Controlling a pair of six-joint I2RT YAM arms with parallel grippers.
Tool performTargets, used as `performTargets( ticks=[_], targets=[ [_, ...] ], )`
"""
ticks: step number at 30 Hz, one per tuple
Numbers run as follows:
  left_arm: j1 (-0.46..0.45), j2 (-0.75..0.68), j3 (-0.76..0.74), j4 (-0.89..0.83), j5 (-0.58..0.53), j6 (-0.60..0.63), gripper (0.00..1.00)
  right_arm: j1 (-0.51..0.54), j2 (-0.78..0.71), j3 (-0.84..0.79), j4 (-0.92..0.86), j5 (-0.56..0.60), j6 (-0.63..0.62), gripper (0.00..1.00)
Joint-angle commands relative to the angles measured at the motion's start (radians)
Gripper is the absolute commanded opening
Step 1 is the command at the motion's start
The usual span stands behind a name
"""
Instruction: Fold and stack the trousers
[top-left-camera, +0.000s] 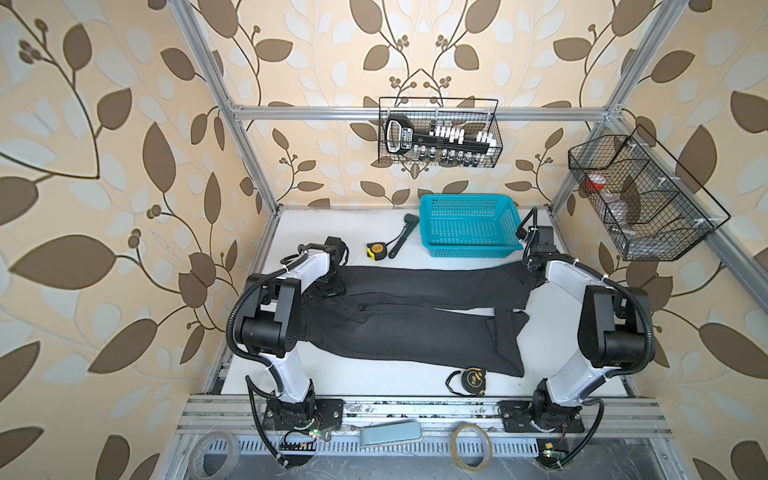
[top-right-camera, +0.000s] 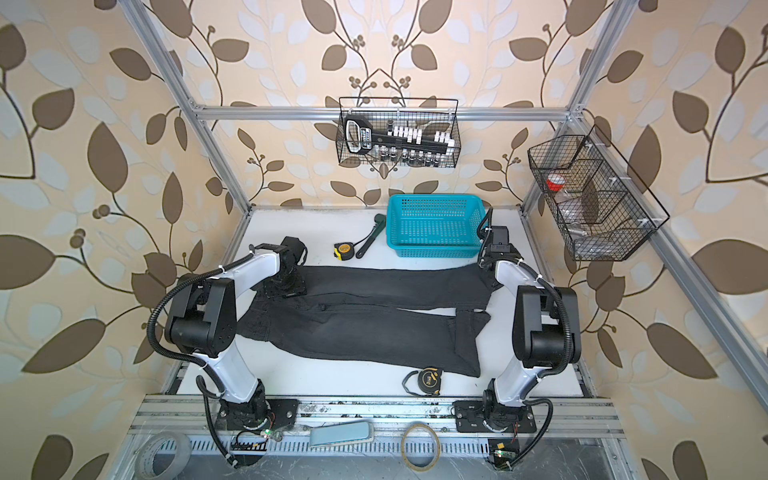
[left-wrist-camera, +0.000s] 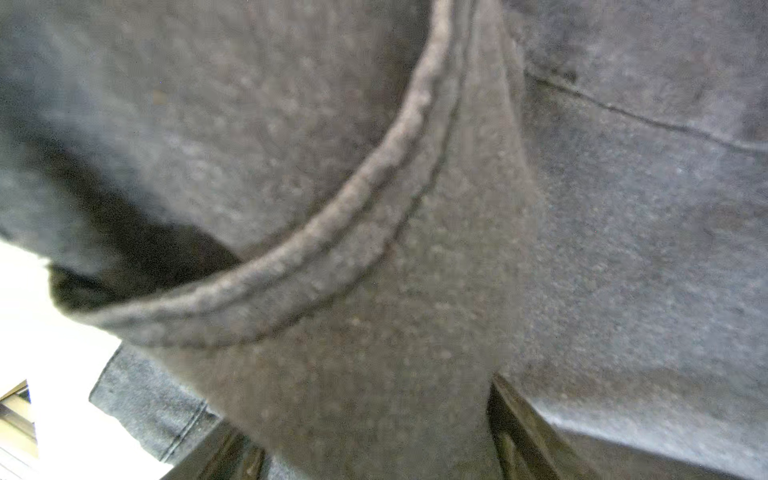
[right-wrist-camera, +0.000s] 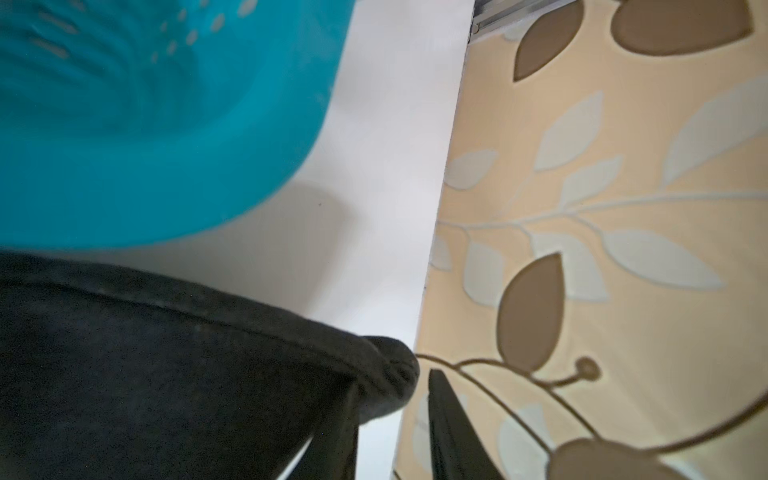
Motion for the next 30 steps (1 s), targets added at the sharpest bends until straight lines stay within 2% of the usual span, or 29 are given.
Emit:
performTargets(
  ticks=[1, 4, 7, 11, 14, 17, 19, 22, 23, 30],
  targets=[
    [0.013, -0.006, 0.038, -0.054, -0.066, 0.026, 0.78, 0.002, -0.053, 0.039, -0.048, -0.178, 0.085, 0.44],
    [0.014, -0.013, 0.064, -0.069, -0.053, 0.020, 0.78, -0.032, -0.135, 0.029, -0.106, -0.361, 0.188, 0.51],
    [0.013, -0.027, 0.100, -0.092, -0.007, -0.003, 0.78, -0.058, -0.237, 0.002, -0.177, -0.495, 0.296, 0.52],
    [0.002, -0.054, 0.126, -0.109, 0.069, -0.040, 0.78, -0.112, -0.405, -0.098, -0.236, -0.596, 0.511, 0.52],
    [-0.021, -0.071, 0.134, -0.114, 0.115, -0.057, 0.78, -0.171, -0.459, -0.172, -0.291, -0.603, 0.650, 0.54],
    [-0.046, -0.077, 0.136, -0.121, 0.138, -0.068, 0.78, -0.222, -0.482, -0.255, -0.284, -0.675, 0.777, 0.54],
    [-0.062, -0.081, 0.132, -0.115, 0.150, -0.074, 0.79, -0.241, -0.491, -0.319, -0.220, -0.751, 0.857, 0.56],
    [-0.078, -0.079, 0.124, -0.102, 0.163, -0.086, 0.79, -0.244, -0.475, -0.393, -0.108, -0.852, 0.954, 0.66],
    [-0.080, -0.078, 0.118, -0.096, 0.168, -0.090, 0.79, -0.243, -0.466, -0.410, -0.069, -0.877, 0.988, 0.66],
    [-0.083, -0.076, 0.087, -0.068, 0.180, -0.095, 0.79, -0.208, -0.350, -0.468, 0.081, -0.915, 1.102, 0.65]
  ],
)
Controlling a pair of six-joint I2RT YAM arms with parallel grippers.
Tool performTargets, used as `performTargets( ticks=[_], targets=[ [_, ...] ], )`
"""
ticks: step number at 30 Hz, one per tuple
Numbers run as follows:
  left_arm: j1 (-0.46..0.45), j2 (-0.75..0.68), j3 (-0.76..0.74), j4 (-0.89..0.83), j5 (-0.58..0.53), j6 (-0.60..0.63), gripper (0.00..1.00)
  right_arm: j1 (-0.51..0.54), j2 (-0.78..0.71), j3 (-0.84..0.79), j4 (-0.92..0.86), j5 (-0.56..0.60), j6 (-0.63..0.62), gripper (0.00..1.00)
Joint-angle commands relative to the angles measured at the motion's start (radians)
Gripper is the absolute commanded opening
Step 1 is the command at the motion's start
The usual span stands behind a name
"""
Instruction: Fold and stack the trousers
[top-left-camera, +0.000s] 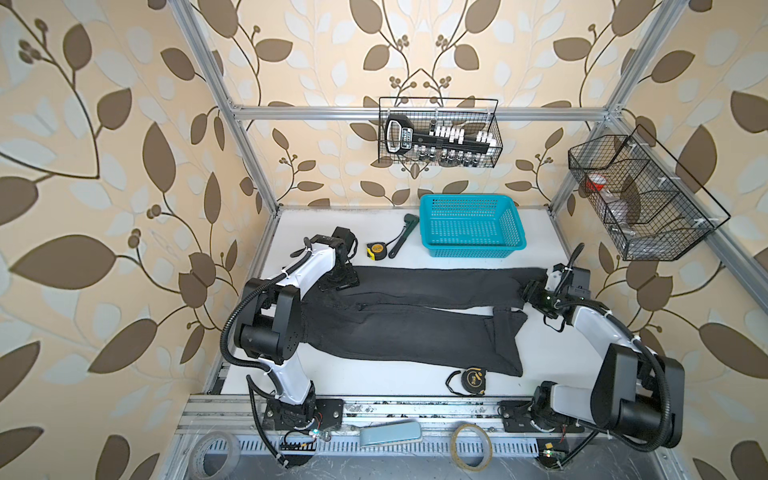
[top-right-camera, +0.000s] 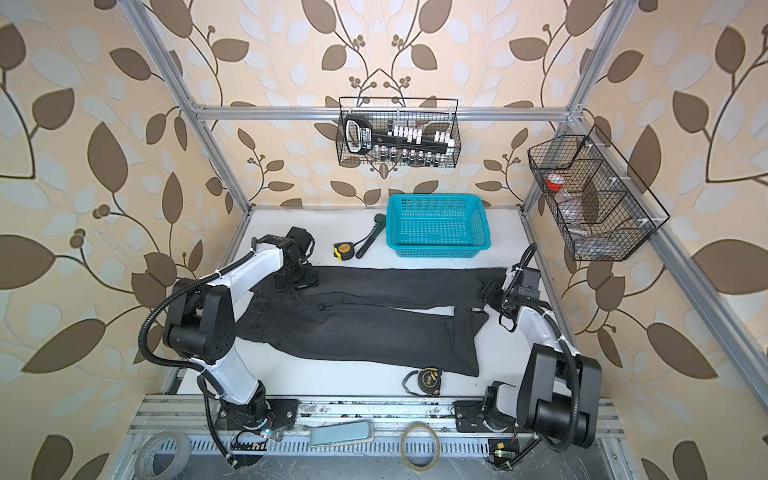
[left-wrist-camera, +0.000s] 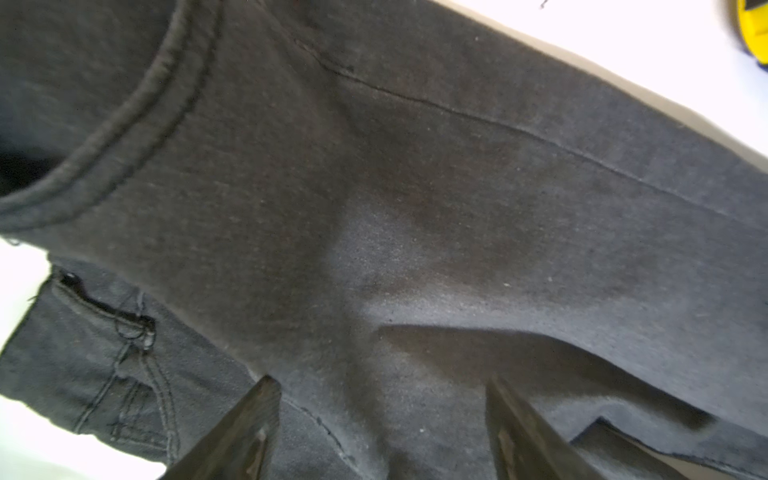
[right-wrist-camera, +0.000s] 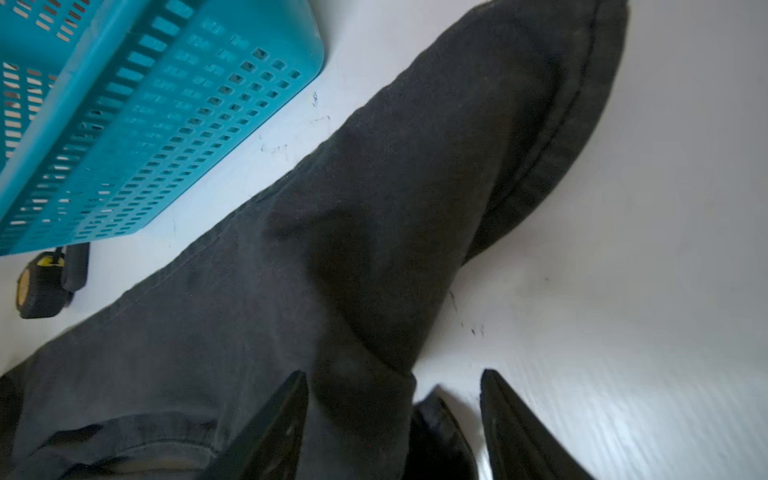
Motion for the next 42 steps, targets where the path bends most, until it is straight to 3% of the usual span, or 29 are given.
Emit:
performTargets(
  ticks=[1, 5, 10, 16, 21, 27, 31, 34, 37, 42],
  targets=[
    [0.001, -0.036, -0.019, 0.002, 0.012, -0.017, 0.79, 0.029, 0.040, -0.021, 0.120, -0.056, 0.090, 0.63],
    [0.001, -0.041, -0.027, -0.002, -0.005, -0.009, 0.79, 0.080, 0.054, 0.039, 0.099, 0.003, 0.063, 0.35],
    [0.000, -0.047, -0.045, 0.005, -0.008, -0.008, 0.79, 0.240, 0.089, 0.195, -0.080, 0.229, -0.066, 0.22],
    [0.000, -0.051, -0.062, 0.007, -0.005, -0.007, 0.78, 0.416, 0.164, 0.294, -0.161, 0.417, -0.158, 0.17],
    [0.001, -0.058, -0.085, 0.004, -0.012, 0.007, 0.79, 0.556, 0.244, 0.375, -0.273, 0.698, -0.352, 0.16],
    [0.001, -0.069, -0.105, 0.002, -0.009, 0.008, 0.79, 0.525, 0.173, 0.403, -0.359, 0.856, -0.525, 0.15],
    [0.001, -0.063, -0.106, 0.002, -0.006, 0.015, 0.79, 0.418, 0.100, 0.451, -0.474, 0.839, -0.618, 0.14],
    [0.001, -0.051, -0.097, -0.001, -0.005, 0.023, 0.79, 0.405, 0.101, 0.475, -0.528, 0.845, -0.698, 0.14],
    [-0.001, -0.033, -0.082, -0.003, -0.005, 0.029, 0.79, 0.422, 0.213, 0.533, -0.584, 0.840, -0.700, 0.14],
    [-0.004, -0.029, -0.067, -0.017, -0.015, 0.035, 0.79, 0.538, 0.395, 0.595, -0.552, 0.857, -0.687, 0.15]
  ],
)
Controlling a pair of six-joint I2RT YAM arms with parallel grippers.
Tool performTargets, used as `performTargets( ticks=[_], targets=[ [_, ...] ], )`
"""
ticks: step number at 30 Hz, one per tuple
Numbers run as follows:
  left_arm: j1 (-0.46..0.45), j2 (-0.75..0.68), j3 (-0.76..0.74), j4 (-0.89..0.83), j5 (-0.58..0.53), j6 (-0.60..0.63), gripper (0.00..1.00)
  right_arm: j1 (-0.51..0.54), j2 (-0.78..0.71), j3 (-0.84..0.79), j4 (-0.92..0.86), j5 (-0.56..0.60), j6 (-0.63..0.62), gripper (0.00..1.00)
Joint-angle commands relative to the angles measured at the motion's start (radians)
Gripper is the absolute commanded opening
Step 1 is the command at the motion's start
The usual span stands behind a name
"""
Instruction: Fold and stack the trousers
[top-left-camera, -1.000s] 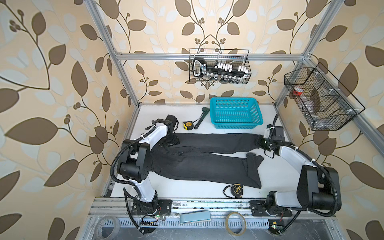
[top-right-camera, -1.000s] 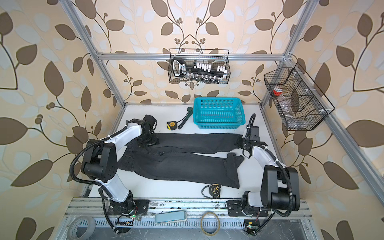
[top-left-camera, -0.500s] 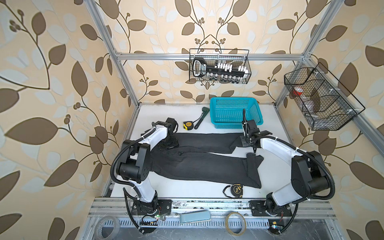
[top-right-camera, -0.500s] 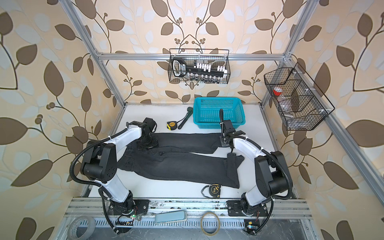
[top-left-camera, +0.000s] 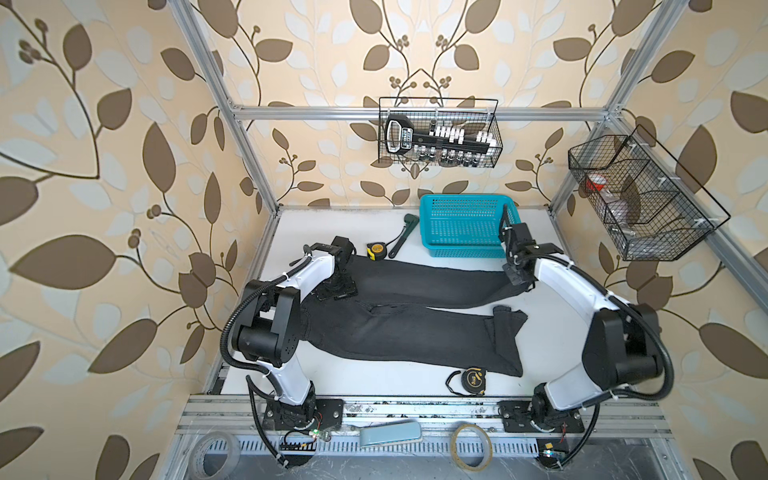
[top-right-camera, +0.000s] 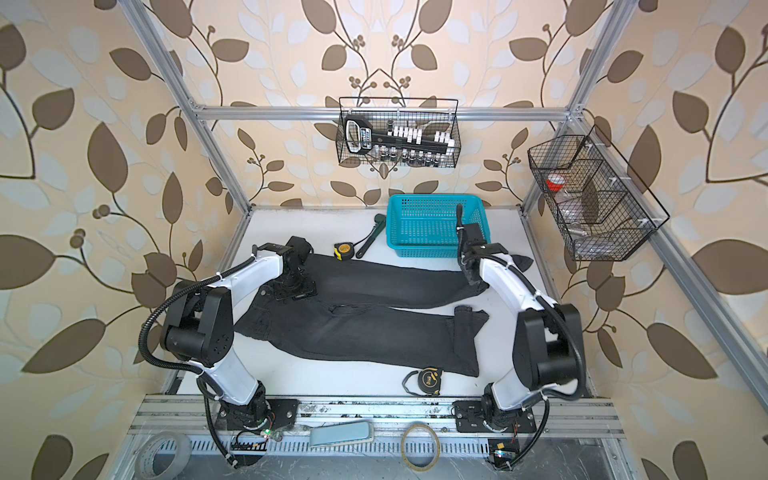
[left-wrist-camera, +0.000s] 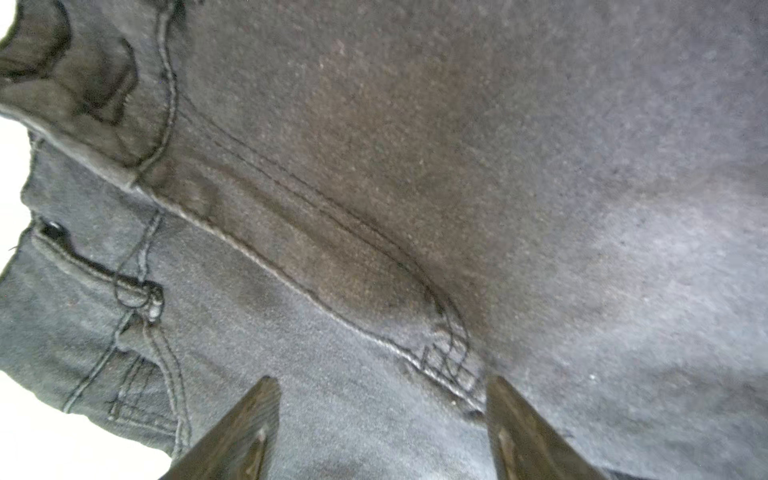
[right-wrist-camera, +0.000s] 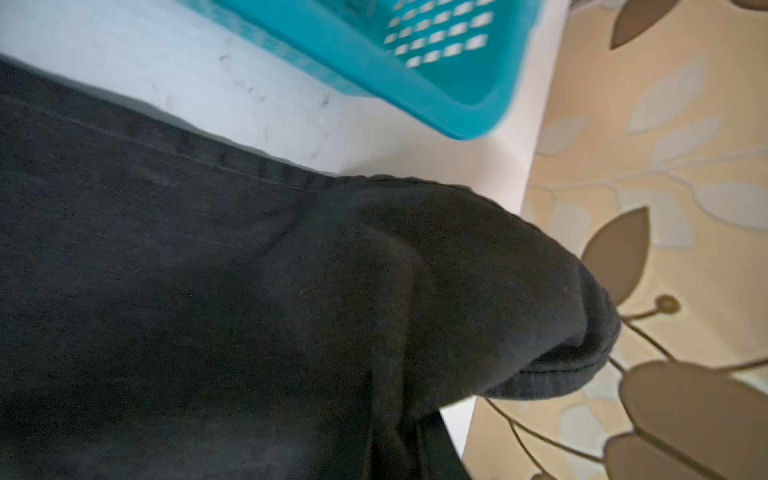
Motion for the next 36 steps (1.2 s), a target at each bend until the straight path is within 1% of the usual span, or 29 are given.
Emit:
performTargets(
  ticks=[1, 5, 10, 12, 14, 16, 18, 20, 22, 24, 26, 28, 30, 32, 36],
  targets=[
    [-0.004, -0.012, 0.028, -0.034, -0.025, 0.023, 0.79, 0.087, 0.105, 0.047, -0.036, 0.015, -0.029, 0.15],
    [-0.004, -0.022, 0.015, -0.035, -0.030, 0.030, 0.79, 0.177, 0.204, 0.104, -0.014, 0.007, -0.019, 0.18],
    [-0.005, -0.020, 0.003, -0.034, -0.034, 0.037, 0.79, 0.255, 0.286, 0.130, 0.011, -0.032, -0.007, 0.26],
    [-0.004, -0.017, 0.005, -0.032, -0.031, 0.039, 0.79, 0.268, 0.286, 0.113, 0.024, -0.071, -0.001, 0.35],
    [-0.004, -0.009, 0.009, -0.031, -0.029, 0.040, 0.79, 0.270, 0.249, 0.090, 0.046, -0.120, 0.011, 0.49],
    [-0.004, -0.001, 0.013, -0.031, -0.027, 0.042, 0.79, 0.260, 0.194, 0.074, 0.054, -0.184, 0.024, 0.57],
    [-0.004, 0.006, 0.016, -0.031, -0.026, 0.046, 0.79, 0.224, 0.117, 0.062, 0.067, -0.288, 0.055, 0.60],
    [-0.004, 0.009, 0.020, -0.031, -0.027, 0.047, 0.79, 0.178, 0.013, 0.017, 0.073, -0.384, 0.075, 0.64],
    [-0.004, 0.014, 0.021, -0.031, -0.025, 0.049, 0.79, 0.122, -0.083, -0.017, 0.082, -0.502, 0.095, 0.66],
    [-0.004, 0.018, 0.024, -0.032, -0.026, 0.051, 0.79, 0.046, -0.183, -0.068, 0.099, -0.602, 0.127, 0.65],
    [-0.004, 0.021, 0.027, -0.034, -0.024, 0.054, 0.79, -0.055, -0.276, -0.140, 0.122, -0.694, 0.168, 0.64],
    [-0.004, 0.023, 0.033, -0.036, -0.023, 0.055, 0.79, -0.157, -0.330, -0.218, 0.161, -0.762, 0.193, 0.63],
    [-0.004, 0.021, 0.038, -0.035, -0.020, 0.060, 0.79, -0.252, -0.333, -0.277, 0.190, -0.819, 0.214, 0.61],
    [-0.004, 0.017, 0.046, -0.038, -0.016, 0.062, 0.79, -0.313, -0.313, -0.318, 0.236, -0.856, 0.239, 0.61],
    [-0.004, 0.002, 0.076, -0.053, -0.008, 0.064, 0.79, -0.386, -0.251, -0.384, 0.370, -0.894, 0.312, 0.62]
  ],
)
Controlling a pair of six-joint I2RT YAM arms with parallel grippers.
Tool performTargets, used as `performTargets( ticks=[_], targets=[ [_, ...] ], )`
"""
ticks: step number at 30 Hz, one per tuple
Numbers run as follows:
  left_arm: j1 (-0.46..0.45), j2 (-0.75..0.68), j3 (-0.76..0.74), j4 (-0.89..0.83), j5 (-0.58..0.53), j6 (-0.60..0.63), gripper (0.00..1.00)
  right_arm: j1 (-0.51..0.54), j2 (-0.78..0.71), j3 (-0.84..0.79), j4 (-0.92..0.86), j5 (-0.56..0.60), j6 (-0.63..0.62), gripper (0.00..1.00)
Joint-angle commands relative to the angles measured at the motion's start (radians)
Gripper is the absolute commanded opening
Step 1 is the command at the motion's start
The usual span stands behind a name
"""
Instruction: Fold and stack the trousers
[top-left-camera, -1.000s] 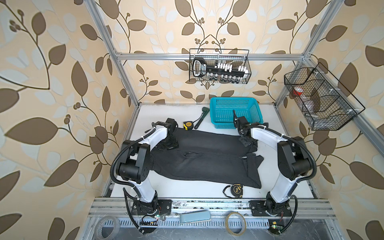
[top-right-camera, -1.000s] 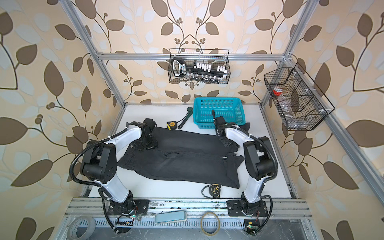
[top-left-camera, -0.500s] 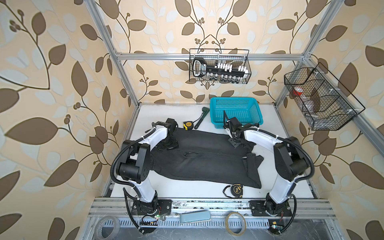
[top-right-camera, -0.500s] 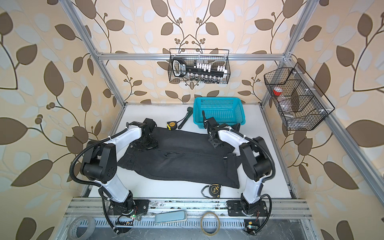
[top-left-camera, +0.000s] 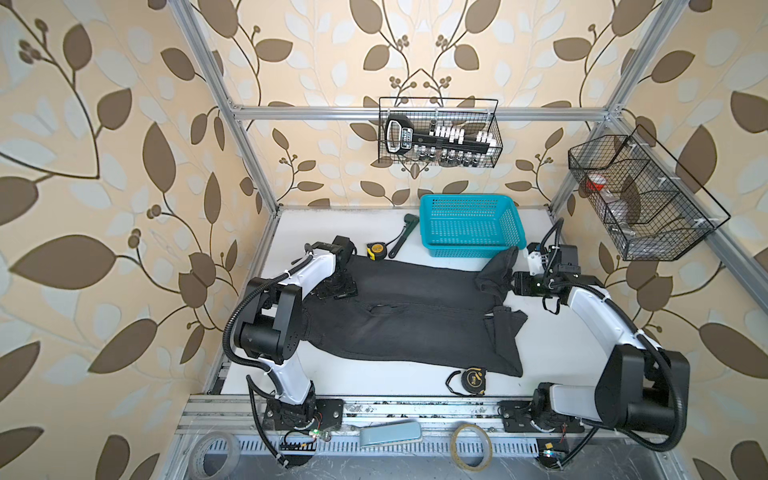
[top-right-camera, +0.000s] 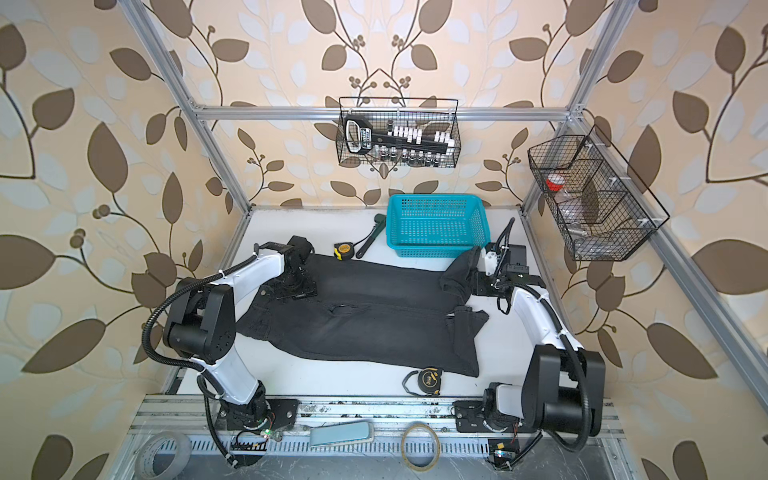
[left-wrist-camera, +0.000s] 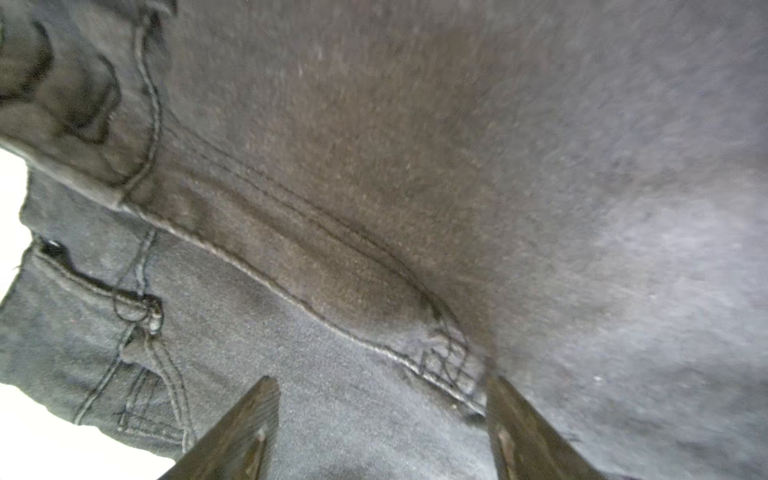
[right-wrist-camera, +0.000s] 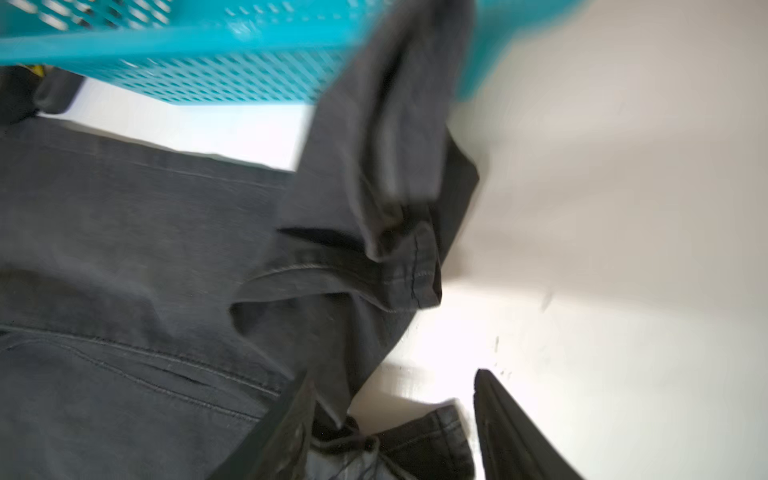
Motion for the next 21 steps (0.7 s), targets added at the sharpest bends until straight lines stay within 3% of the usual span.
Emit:
performTargets(
  ticks=[1, 9, 13, 18, 21],
  targets=[
    [-0.004, -0.023, 0.058, -0.045, -0.005, 0.018, 0.79, -0.045, 0.057, -0.038, 0.141, -0.114, 0.087, 0.61],
    [-0.004, -0.017, 0.158, -0.058, 0.046, 0.009, 0.79, -0.063, 0.231, -0.026, 0.278, -0.165, 0.170, 0.57],
    [-0.004, 0.014, 0.189, -0.029, 0.089, -0.002, 0.80, -0.066, 0.285, -0.023, 0.327, -0.199, 0.208, 0.44],
    [-0.003, 0.071, 0.214, 0.037, 0.171, -0.022, 0.80, -0.063, 0.292, 0.002, 0.327, -0.212, 0.219, 0.20],
    [-0.001, 0.095, 0.219, 0.070, 0.210, -0.037, 0.80, -0.060, 0.243, 0.004, 0.270, -0.165, 0.181, 0.15]
  ],
)
